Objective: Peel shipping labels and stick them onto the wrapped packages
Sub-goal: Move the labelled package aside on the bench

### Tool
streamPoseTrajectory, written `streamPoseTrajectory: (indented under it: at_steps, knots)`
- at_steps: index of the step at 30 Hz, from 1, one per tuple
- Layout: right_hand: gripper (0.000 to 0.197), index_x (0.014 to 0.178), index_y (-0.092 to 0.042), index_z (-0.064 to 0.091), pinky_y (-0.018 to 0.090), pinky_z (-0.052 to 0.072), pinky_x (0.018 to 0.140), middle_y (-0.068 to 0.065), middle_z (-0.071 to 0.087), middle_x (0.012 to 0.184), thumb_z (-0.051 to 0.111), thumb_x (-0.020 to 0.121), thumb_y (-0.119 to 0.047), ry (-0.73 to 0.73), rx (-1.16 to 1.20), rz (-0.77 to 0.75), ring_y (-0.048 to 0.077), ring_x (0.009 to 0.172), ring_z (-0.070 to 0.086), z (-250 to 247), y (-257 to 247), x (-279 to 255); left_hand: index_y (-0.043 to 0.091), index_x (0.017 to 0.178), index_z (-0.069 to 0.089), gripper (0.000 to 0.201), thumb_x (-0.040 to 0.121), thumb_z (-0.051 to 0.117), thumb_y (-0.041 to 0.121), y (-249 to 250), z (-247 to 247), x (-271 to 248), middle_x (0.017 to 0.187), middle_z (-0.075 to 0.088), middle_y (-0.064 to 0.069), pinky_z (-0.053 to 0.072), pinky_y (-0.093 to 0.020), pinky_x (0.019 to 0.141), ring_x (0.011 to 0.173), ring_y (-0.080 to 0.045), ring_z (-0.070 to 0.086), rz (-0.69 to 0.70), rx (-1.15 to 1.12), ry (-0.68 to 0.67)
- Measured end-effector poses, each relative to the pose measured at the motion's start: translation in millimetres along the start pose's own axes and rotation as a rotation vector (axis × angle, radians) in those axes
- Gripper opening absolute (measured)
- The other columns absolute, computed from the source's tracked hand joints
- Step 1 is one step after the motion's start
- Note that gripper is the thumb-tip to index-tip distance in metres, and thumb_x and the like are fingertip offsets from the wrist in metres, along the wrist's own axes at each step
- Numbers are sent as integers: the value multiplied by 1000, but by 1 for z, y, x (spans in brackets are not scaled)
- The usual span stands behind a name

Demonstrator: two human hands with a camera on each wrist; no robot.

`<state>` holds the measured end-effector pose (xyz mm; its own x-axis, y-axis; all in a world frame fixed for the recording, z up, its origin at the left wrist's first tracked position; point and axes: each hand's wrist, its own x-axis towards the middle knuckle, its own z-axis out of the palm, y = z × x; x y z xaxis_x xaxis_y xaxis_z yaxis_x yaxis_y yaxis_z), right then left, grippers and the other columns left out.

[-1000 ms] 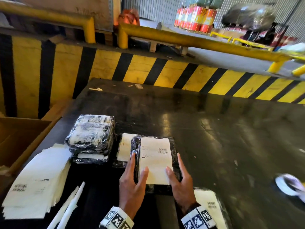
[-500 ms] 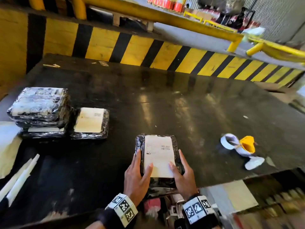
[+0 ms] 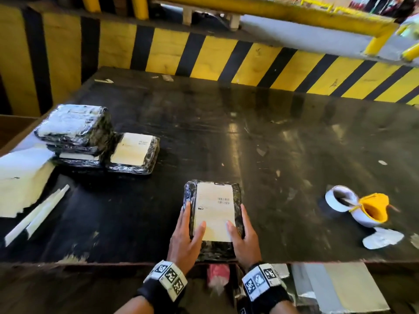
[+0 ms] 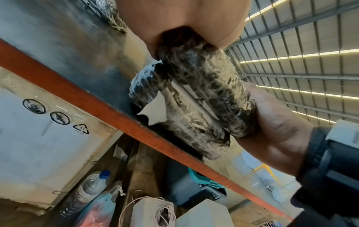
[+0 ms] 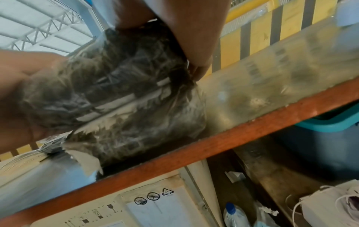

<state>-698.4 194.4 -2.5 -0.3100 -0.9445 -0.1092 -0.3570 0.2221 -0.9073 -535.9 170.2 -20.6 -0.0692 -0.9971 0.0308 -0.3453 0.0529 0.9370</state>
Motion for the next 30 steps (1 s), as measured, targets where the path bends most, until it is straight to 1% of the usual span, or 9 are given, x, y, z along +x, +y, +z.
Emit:
streamPoseTrajectory:
  at_steps: [2, 3, 8, 11, 13, 16, 21, 26, 30]
  knots:
    - [64, 147, -29, 26, 1, 27, 92, -14, 43, 133, 59, 91, -28, -10, -8, 4, -3, 122, 38, -1, 0, 1, 37, 147, 11, 76, 83, 45, 60, -1, 2, 0, 155, 22, 7, 29, -23, 108, 138, -5, 27, 2, -9, 12]
    - [65, 147, -30, 26, 4, 28, 95, -11, 44, 136, 59, 91, -29, -18, -19, 9, -1, 122, 39, -1, -1, 2, 38, 146, 10, 75, 84, 45, 60, -3, 2, 1, 156, 22, 7, 29, -24, 109, 139, -6, 27, -3, -11, 8]
    - [72, 145, -22, 34, 38, 16, 115, 4, 27, 155, 43, 81, -52, 36, -469, -62, 21, 142, 23, -1, -17, 9, 47, 145, 2, 80, 82, 45, 70, -7, -14, 6, 158, 11, 10, 25, -35, 116, 142, -6, 18, -39, -3, -163]
    - [72, 132, -14, 53, 38, 20, 113, 5, 42, 147, 33, 75, -53, 94, -523, -271, 25, 138, 32, 18, -56, 17, 36, 148, 15, 74, 85, 44, 63, -2, -54, 15, 158, 14, 6, 18, -30, 117, 142, -4, 14, -36, 95, -170]
    - [69, 132, -16, 53, 30, 17, 113, 2, 45, 145, 31, 78, -52, 29, -550, -373, 22, 138, 33, 43, -83, 24, 30, 146, 26, 65, 89, 47, 52, 4, -92, 24, 155, 24, 6, 22, -29, 117, 141, -5, 22, 2, 168, -120]
    - [63, 139, -22, 44, 25, 10, 113, -4, 34, 152, 35, 84, -49, -120, -593, -474, 14, 144, 20, 104, -126, 33, 26, 142, 38, 62, 88, 48, 57, 1, -168, 45, 151, 32, 11, 27, -30, 115, 138, -1, 27, 100, 343, 6]
    - [61, 144, -22, 36, 26, 6, 115, -4, 27, 155, 39, 88, -47, -309, -613, -578, 13, 146, 13, 228, -183, 47, 19, 140, 42, 88, 79, 18, 77, -37, -303, 73, 149, 33, 9, 19, -20, 113, 137, -1, 23, 173, 664, 126]
    - [54, 144, -18, 36, 23, 6, 116, 0, 27, 155, 49, 94, -36, -478, -525, -559, 14, 145, 14, 355, -225, 54, 16, 144, 37, 86, 77, 16, 66, -99, -420, 88, 151, 34, 3, 24, -23, 111, 139, -11, 31, 9, 687, 182]
    - [53, 142, -14, 40, 19, 11, 114, 3, 34, 151, 53, 93, -30, -537, -437, -510, 13, 142, 24, 428, -245, 58, 17, 142, 40, 81, 78, 25, 64, -137, -474, 101, 149, 37, 4, 30, -24, 109, 135, -9, 38, -93, 623, 202]
